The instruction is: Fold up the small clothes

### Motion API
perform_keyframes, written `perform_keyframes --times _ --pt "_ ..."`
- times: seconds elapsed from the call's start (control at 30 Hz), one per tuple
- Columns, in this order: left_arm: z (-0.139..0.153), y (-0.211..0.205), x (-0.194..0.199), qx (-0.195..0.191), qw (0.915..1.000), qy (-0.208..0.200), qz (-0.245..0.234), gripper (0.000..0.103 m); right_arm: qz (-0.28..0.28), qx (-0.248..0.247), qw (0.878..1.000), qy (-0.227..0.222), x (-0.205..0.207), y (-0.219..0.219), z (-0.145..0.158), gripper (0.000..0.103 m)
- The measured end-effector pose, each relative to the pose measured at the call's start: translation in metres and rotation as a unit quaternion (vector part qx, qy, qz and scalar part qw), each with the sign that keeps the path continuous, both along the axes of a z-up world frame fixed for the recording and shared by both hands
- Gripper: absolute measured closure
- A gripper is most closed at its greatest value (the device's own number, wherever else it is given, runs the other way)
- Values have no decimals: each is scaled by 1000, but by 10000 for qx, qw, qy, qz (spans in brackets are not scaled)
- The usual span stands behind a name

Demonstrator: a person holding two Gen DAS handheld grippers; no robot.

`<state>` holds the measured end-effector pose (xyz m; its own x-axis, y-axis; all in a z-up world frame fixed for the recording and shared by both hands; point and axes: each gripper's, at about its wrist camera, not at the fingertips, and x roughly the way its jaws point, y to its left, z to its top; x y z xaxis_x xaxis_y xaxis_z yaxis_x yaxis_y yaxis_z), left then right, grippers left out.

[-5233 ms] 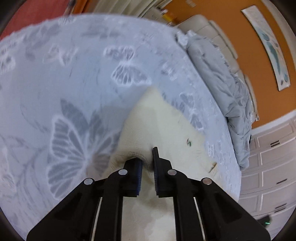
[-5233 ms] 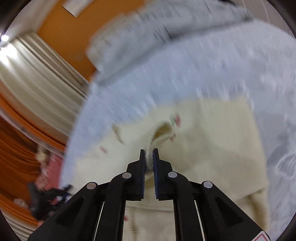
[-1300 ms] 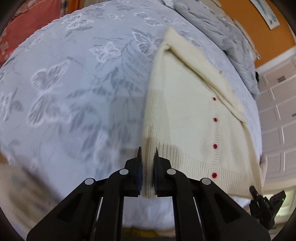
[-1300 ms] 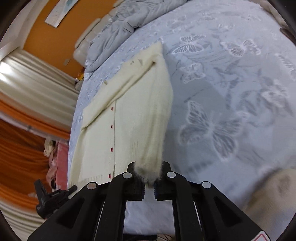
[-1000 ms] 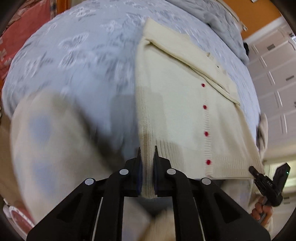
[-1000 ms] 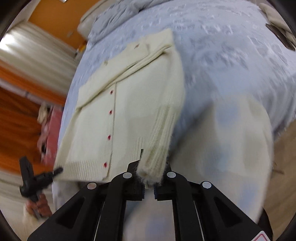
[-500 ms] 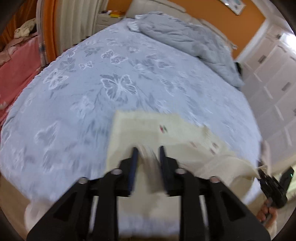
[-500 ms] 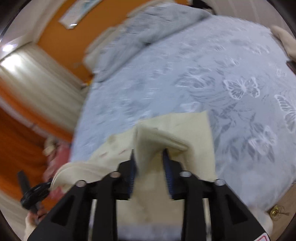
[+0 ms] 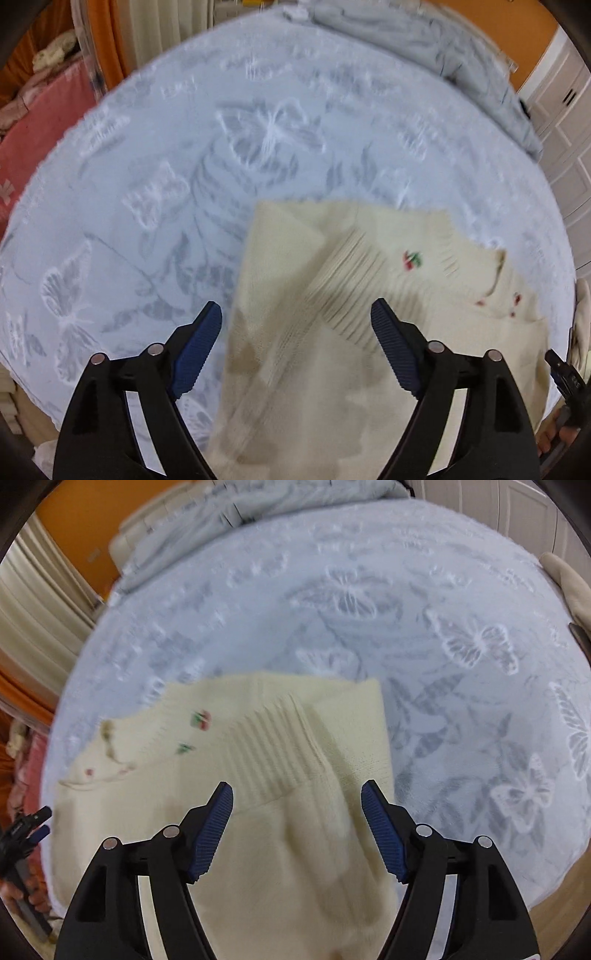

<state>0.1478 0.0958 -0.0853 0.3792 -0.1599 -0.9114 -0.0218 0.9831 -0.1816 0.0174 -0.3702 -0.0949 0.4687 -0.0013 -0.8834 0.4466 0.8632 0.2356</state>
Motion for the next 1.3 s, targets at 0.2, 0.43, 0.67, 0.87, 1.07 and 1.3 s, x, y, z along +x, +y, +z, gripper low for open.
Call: perform_keyframes --times 0.2,0.43,0.67,0.87,1.07,1.3 --pt "12 -2 -1 -41 10000 -39 -43 91 213 297 9982 -467 -7 10 17 95" --pt "60 -3 40 148 9976 -666 113 103 126 196 9926 -1190 6 -5 80 94" --pt "23 -18 48 -212 9996 35 -208 38 79 265 9996 -99 29 0 1 83" --pt "-3 -37 39 -392 9966 162 -703 73 148 417 9990 -41 22 -2 -9 78" --pt "30 -35 48 -461 9974 -270 -479 92 30 599 9932 -998 21 2 45 96" --pt "-7 -42 84 422 9987 236 -181 86 -255 398 9986 233 49 -17 -7 80"
